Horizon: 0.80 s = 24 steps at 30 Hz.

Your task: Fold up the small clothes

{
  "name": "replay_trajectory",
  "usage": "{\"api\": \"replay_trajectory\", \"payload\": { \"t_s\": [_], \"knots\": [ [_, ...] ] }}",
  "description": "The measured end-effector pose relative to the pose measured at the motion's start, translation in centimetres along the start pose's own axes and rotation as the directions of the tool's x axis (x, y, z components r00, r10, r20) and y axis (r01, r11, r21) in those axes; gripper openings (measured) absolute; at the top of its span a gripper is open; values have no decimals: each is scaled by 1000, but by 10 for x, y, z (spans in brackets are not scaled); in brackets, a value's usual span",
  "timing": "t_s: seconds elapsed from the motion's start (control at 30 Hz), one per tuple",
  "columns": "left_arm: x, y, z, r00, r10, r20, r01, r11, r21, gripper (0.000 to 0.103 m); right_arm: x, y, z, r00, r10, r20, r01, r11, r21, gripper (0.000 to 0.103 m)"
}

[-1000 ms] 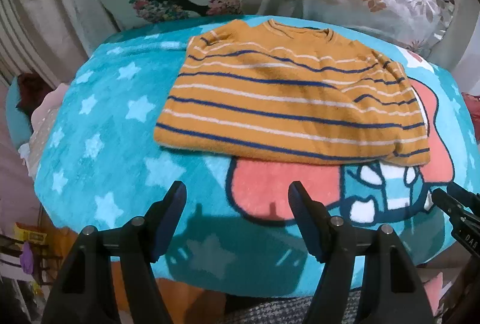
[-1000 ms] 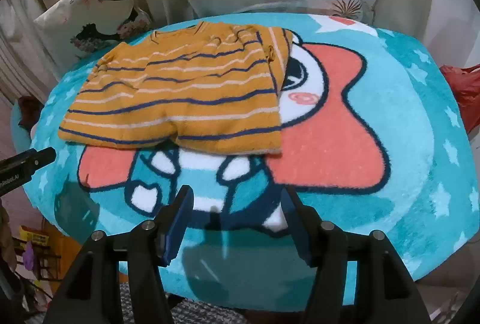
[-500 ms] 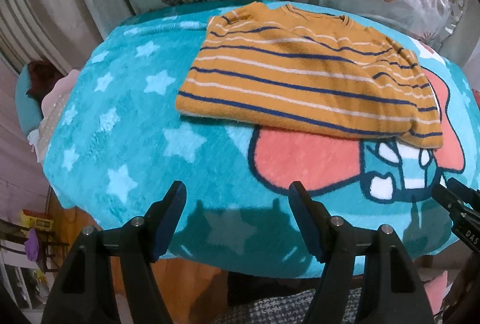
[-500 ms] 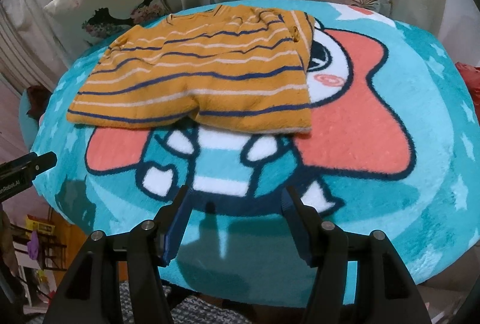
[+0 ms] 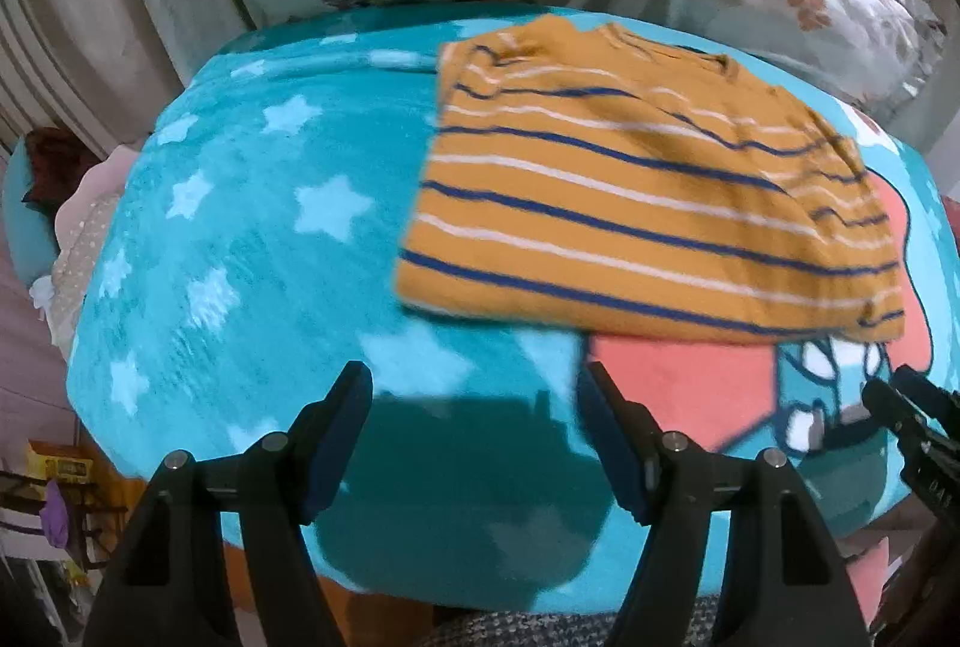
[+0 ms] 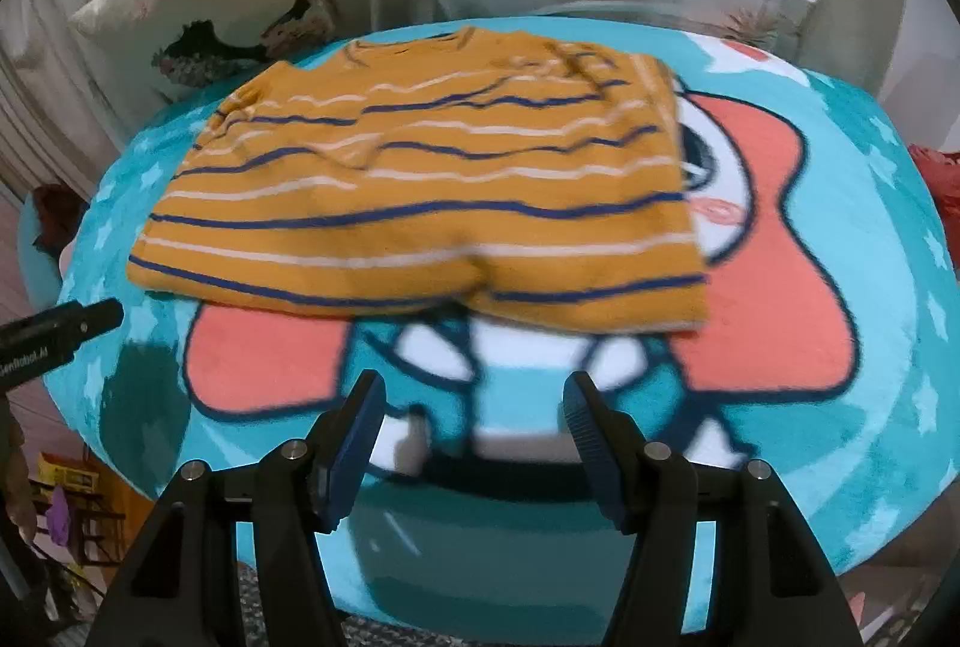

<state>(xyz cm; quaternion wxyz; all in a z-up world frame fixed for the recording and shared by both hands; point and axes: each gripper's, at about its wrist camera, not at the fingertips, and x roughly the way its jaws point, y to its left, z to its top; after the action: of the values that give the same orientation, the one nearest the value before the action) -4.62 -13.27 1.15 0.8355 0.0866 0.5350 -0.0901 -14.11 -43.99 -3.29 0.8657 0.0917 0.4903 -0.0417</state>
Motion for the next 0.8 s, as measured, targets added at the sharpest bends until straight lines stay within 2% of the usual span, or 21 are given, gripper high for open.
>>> {"api": "replay_trajectory", "payload": {
  "t_s": [0.43,0.6,0.8],
  "knots": [
    [45,79,50,998,-25,-52,27,999,30,70,41,109,23,1000,-13,-28,11,998,-61,66],
    [61,91,61,996,-42,-74,46,998,46,70,53,130,24,999,-29,-40,27,998,-55,66],
    [74,90,71,993,-73,-89,79,995,67,70,56,138,24,997,-58,-43,56,997,-45,66]
  ]
}}
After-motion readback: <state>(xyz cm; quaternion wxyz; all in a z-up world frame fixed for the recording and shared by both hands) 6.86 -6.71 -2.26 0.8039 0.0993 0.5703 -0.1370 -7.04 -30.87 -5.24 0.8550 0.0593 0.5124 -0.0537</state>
